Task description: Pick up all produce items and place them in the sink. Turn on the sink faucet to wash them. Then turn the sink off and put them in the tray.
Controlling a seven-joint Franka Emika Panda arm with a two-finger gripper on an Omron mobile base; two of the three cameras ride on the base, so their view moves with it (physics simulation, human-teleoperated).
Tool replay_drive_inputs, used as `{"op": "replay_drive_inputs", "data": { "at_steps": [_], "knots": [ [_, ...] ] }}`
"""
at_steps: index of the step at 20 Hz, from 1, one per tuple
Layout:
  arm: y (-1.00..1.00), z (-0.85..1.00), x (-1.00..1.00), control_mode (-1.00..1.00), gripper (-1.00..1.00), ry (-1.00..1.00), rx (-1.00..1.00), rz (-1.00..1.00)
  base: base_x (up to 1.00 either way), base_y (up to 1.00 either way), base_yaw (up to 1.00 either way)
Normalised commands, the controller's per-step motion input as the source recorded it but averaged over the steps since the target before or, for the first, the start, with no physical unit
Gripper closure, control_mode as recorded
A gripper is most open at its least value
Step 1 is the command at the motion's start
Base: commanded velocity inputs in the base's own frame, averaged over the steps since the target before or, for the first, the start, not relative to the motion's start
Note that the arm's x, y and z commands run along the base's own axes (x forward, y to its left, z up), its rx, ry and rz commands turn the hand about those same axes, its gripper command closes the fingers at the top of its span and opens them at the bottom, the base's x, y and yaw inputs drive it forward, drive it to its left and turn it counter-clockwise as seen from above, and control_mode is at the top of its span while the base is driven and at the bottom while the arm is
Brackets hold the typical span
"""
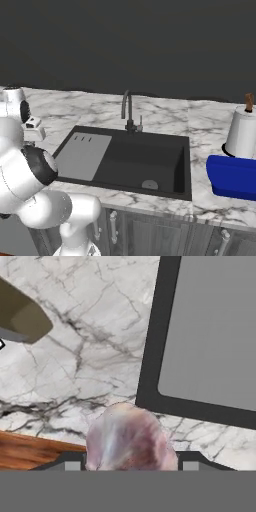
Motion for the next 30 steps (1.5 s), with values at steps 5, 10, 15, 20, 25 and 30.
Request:
{"op": "replay_drive_inputs", "data": {
  "at_steps": [5, 10, 15, 20, 25, 30],
  "knots": [
    [-0.99, 0.18, 0.00, -1.00, 1.00, 0.00, 0.00, -0.03, 0.00, 0.00, 0.00],
    [-1.00, 0.10, 0.00, -1.00, 1.00, 0.00, 0.00, -0.03, 0.00, 0.00, 0.00],
    [-0.94, 0.07, 0.00, -1.00, 1.00, 0.00, 0.00, -0.04, 0.00, 0.00, 0.00],
    [-0.82, 0.01, 0.00, -1.00, 1.00, 0.00, 0.00, -0.04, 0.00, 0.00, 0.00],
    [-0.73, 0.00, 0.02, -1.00, 1.00, 0.00, 0.00, -0.04, 0.00, 0.00, 0.00],
    [-0.52, 0.00, 0.03, -1.00, 1.00, 0.00, 0.00, -0.04, 0.00, 0.00, 0.00]
  ]
}}
